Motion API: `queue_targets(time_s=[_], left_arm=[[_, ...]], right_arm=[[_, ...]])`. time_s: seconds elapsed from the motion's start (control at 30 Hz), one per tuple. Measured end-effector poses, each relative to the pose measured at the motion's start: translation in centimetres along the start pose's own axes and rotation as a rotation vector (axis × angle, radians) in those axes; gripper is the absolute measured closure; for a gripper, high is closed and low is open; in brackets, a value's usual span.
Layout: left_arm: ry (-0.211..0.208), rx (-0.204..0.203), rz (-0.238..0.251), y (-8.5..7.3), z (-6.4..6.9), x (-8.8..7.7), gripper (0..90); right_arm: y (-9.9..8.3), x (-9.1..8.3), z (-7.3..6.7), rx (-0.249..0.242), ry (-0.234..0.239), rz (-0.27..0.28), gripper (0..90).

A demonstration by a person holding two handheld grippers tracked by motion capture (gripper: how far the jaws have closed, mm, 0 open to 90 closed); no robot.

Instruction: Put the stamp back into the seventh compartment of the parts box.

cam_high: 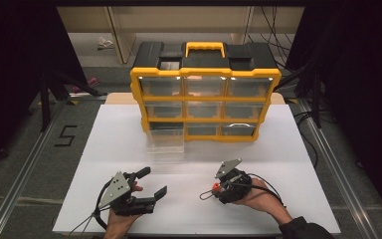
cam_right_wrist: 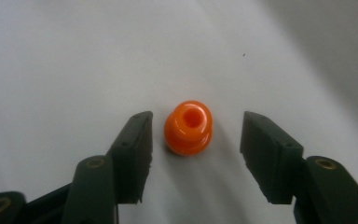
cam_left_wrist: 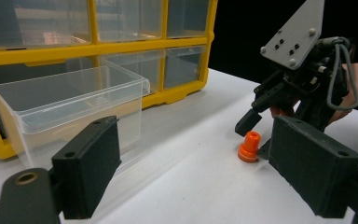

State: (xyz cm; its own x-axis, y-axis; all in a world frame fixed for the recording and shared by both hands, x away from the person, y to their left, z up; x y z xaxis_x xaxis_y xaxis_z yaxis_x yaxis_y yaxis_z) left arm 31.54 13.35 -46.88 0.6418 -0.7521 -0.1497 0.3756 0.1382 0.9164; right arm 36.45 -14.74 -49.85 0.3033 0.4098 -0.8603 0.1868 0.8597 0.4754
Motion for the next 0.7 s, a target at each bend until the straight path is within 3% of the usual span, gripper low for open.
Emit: queue_targets(time_s=[0.37,0.57,0.7], left_arm=[[-0.001,0.002,-0.001,-0.02,0.01,0.04,16.1],[0.000,0.004,-0.002,-0.01,0.01,0.03,16.2],[0.001,0.005,-0.001,0.00,0.03,0.01,16.2]], right_arm=[[0.21,0.69,-0.03,-0.024,0.033,-0.024,59.4],[0.26,0.70,-0.05,-0.045,0.020,-0.016,64.2],[0.43,0.25,0.07,-0.053,-0.006,0.019,64.4]])
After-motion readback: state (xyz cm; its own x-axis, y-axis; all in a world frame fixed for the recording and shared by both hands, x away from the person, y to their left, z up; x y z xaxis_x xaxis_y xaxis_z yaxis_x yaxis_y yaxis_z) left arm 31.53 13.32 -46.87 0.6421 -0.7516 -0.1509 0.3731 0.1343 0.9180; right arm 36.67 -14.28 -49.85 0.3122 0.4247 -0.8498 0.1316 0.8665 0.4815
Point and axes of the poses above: each handheld gripper's, and its own axes: x roughly forward along the jaws, y roughly out of its top, z roughly to its right, the point moved 4 cm from there along x, roughly forward along the jaws, and after that the axes turned 15 degrees about -x, right-handed, at the moved point
